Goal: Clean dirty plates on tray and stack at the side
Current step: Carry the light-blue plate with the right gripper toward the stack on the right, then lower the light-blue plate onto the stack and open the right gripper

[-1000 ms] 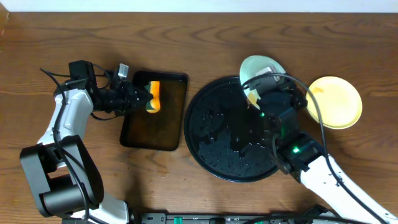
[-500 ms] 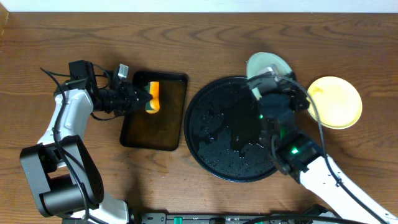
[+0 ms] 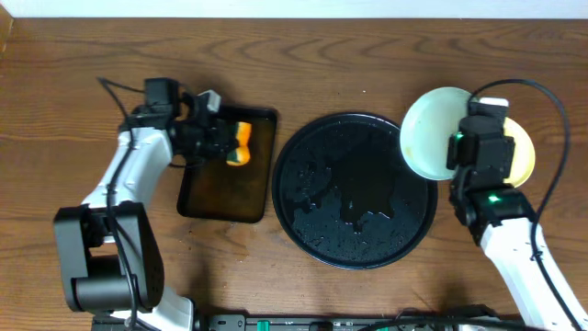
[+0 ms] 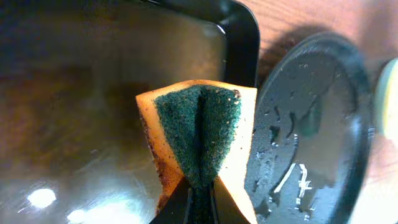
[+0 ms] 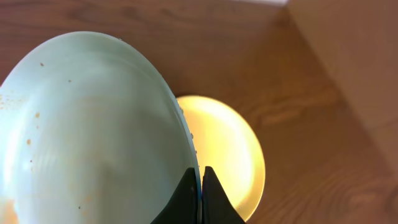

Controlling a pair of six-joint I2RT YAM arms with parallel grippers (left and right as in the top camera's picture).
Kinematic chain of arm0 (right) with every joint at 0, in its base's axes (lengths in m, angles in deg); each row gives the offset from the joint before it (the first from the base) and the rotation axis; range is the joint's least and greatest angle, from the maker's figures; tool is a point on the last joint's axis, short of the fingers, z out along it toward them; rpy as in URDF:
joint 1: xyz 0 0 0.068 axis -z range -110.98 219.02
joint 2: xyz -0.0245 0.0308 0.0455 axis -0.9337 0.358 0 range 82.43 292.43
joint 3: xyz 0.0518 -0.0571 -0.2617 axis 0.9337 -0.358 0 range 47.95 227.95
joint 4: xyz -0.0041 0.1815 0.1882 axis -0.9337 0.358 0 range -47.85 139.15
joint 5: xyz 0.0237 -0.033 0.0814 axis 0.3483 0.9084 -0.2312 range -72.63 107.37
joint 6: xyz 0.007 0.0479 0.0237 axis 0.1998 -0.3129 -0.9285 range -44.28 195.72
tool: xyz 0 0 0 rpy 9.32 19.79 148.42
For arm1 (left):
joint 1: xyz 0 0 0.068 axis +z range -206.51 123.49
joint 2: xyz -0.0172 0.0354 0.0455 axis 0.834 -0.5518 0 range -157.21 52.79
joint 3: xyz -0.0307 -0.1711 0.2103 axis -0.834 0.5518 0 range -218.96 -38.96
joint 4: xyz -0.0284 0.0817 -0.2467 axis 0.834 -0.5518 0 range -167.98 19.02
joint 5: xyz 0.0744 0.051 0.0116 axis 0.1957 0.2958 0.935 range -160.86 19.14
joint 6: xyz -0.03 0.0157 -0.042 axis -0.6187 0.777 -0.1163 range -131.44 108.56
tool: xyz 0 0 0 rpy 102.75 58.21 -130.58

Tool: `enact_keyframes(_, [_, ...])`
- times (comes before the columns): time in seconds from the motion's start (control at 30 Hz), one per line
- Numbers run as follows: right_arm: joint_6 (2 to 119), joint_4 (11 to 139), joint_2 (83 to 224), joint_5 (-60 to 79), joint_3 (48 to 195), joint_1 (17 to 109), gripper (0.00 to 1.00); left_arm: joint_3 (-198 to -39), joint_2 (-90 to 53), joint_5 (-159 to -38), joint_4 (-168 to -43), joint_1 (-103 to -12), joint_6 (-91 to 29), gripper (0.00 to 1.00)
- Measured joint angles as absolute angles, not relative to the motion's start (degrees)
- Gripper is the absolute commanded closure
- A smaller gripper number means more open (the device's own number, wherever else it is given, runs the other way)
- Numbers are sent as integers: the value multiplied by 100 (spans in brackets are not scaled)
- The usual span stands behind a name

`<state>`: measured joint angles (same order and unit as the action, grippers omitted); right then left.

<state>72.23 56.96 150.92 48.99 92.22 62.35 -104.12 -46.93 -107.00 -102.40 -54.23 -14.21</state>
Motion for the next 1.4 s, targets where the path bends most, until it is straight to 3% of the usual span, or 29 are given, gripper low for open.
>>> enact_keyframes(0.3, [5833,5996,15092,4560,9224,7553,99,-10412,-4693,-9111,-10222,-6032,-1462,92])
enact_keyframes(0.63, [4592,6280,15603,4486,9224,8506,99,-10194,-4737,-8584,-10113,-6039,-1462,92])
enact_keyframes(0.7, [4511,6122,15752,4403,9224,8584,92,-10176,-4822,-8562,-10073,-6039,-1462,92])
enact_keyframes(0.77, [4410,5937,15881,4256,9224,8681,73,-10165,-4940,-8549,-10056,-6039,-1462,93])
enact_keyframes(0.87, [4434,5816,15935,4018,9224,8698,59,-10163,-5110,-8551,-10049,-6039,-1460,92])
enact_keyframes(1.07, [4793,6061,15948,2805,9226,8696,53,-10163,-5178,-8460,-9995,-6039,-1464,88])
enact_keyframes(1.1, [4828,6153,15955,2663,9228,8696,52,-10163,-5178,-8390,-9979,-6043,-1506,93])
enact_keyframes(1.2, [4933,6684,15964,2130,9241,8691,52,-10163,-5178,-8151,-9910,-6050,-1921,93])
enact_keyframes(1.4, [4994,6911,15966,1800,9241,8689,51,-10159,-5198,-9550,-9969,-6035,-1302,93])
